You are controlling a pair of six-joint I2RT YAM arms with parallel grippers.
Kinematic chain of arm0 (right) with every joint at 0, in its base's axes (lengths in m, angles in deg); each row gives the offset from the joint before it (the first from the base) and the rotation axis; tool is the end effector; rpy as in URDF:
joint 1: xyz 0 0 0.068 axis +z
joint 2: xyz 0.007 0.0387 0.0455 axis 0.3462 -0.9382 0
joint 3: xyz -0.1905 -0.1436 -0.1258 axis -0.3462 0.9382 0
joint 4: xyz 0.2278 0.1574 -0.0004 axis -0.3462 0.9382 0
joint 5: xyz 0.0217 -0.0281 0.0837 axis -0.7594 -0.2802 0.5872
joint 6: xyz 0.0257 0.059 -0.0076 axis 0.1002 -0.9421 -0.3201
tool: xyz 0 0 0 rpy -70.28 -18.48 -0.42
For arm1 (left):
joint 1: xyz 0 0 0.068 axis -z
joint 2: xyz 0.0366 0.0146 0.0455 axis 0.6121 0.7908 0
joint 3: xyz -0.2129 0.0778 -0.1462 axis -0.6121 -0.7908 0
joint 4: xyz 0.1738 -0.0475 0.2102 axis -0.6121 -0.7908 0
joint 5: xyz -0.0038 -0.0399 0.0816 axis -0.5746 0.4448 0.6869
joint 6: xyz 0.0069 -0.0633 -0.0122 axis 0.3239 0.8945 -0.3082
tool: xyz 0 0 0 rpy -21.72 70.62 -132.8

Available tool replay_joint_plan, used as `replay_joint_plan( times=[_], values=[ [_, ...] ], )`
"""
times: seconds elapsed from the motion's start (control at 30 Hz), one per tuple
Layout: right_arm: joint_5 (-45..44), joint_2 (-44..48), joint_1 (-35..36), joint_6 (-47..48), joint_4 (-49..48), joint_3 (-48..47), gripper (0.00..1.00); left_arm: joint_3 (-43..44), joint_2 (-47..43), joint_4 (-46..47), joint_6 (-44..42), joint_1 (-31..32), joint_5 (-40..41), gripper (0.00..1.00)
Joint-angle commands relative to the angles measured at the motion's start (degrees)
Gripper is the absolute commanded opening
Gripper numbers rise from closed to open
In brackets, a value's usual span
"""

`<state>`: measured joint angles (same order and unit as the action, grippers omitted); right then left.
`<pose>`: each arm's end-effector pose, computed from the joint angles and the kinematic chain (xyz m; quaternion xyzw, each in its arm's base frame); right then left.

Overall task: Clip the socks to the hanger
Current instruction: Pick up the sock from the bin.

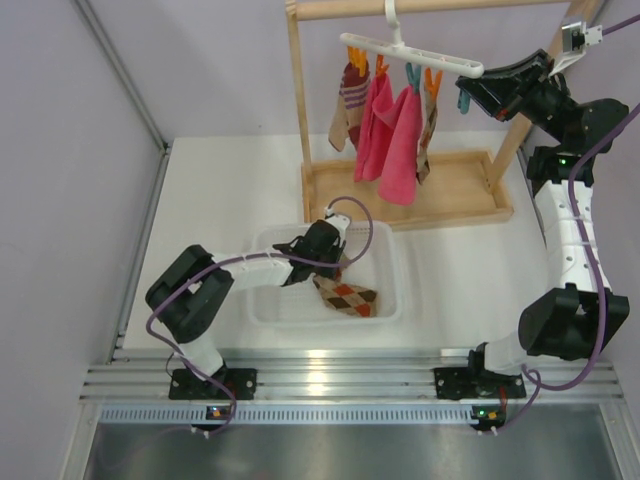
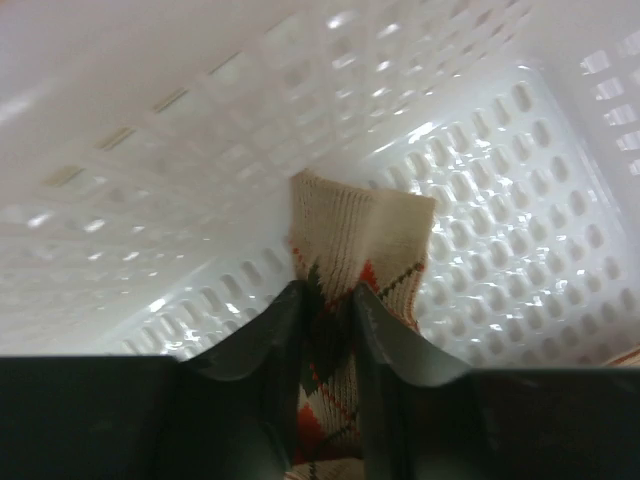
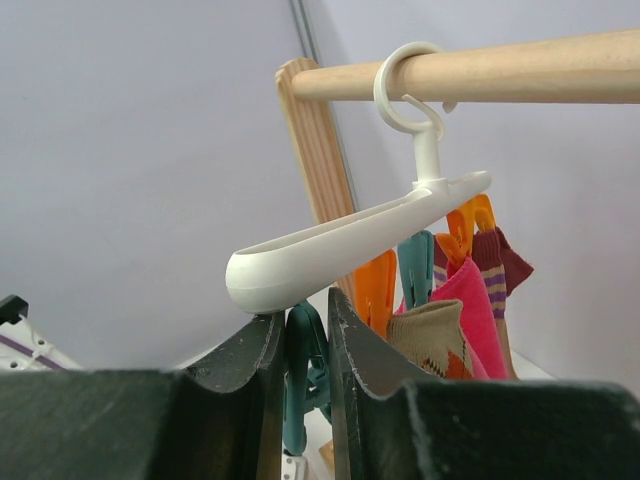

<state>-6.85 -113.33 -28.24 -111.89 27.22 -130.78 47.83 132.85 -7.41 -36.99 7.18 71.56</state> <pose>0.3250 -0.0014 0.5225 -0.2206 0.5255 0.4908 0.6590 0.2663 -0.2571 0.1345 0.2240 0.8978 -0.1384 0.3531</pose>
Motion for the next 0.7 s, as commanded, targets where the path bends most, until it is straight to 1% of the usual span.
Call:
replay_joint_plan(
  times=[0.0, 0.03, 0.07, 0.1, 0.17, 0.2, 0.23, 0.27, 0.37, 0.43, 0.47, 0.53, 0.57, 0.6, 0.67],
  values=[
    [-0.88, 0.11, 0.43, 1.4, 1.43, -0.46, 0.0, 0.84, -1.9, 0.63, -1.8, 0.51, -1.46, 0.27],
    [-1.05, 0.2, 0.43, 1.31, 1.34, -0.46, 0.0, 0.75, -3.3, 0.89, -2.76, 0.69, -2.43, 0.23],
    [-1.14, 0.2, 0.43, 1.39, 1.43, -0.46, 0.0, 0.75, -6.53, 1.15, -3.03, 0.78, -4.52, 0.19],
    [-1.23, 0.29, 0.43, 1.39, 1.34, -0.55, 0.0, 0.66, -8.39, 1.77, -3.47, 0.69, -6.03, 0.13],
    [-1.67, 0.38, 0.52, 0.96, 1.08, -0.63, 0.0, 1.36, -13.91, 2.03, -4.35, 0.78, -10.85, 0.08],
    [-1.76, 0.38, 0.43, 0.69, 0.64, -0.55, 0.0, 1.63, -15.86, 2.12, -4.61, 0.78, -11.92, 0.03],
    [-1.85, 0.38, 0.43, 0.08, 0.03, -0.55, 0.0, 2.24, -17.53, 2.65, -4.88, 0.78, -12.8, 0.01],
    [-1.93, 0.38, 0.52, -0.1, -0.24, -0.63, 0.0, 2.59, -20.42, 2.91, -5.14, 0.78, -14.03, 0.0],
    [-2.46, 0.55, 0.43, -0.98, -1.38, -0.64, 0.0, 4.61, -24.13, 4.4, -4.97, 0.69, -17.81, 0.0],
    [-2.99, 0.55, 0.43, -2.99, -2.96, -0.37, 0.0, 5.58, -25.19, 6.86, -3.92, 0.78, -19.22, 0.0],
    [-3.25, 0.64, 0.43, -3.61, -4.36, -0.2, 0.0, 5.93, -25.46, 10.44, -3.48, 0.69, -19.75, 0.0],
    [-4.04, 0.55, 0.43, -5.62, -5.77, 0.07, 0.0, 7.94, -25.2, 13.36, -1.73, 0.78, -20.54, 0.0],
    [-4.22, 0.38, 0.43, -6.42, -7.61, 0.15, 0.0, 8.91, -24.06, 16.24, -1.11, 0.78, -20.89, 0.0],
    [-4.66, 0.2, 0.43, -7.12, -8.15, 0.24, 0.0, 10.23, -23.27, 16.88, -0.75, 0.86, -20.89, 0.0],
    [-5.62, 0.11, 0.52, -8.27, -7.98, -0.19, 0.0, 15.15, -20.29, 18.29, -0.84, 1.74, -20.11, 0.0]
  ],
)
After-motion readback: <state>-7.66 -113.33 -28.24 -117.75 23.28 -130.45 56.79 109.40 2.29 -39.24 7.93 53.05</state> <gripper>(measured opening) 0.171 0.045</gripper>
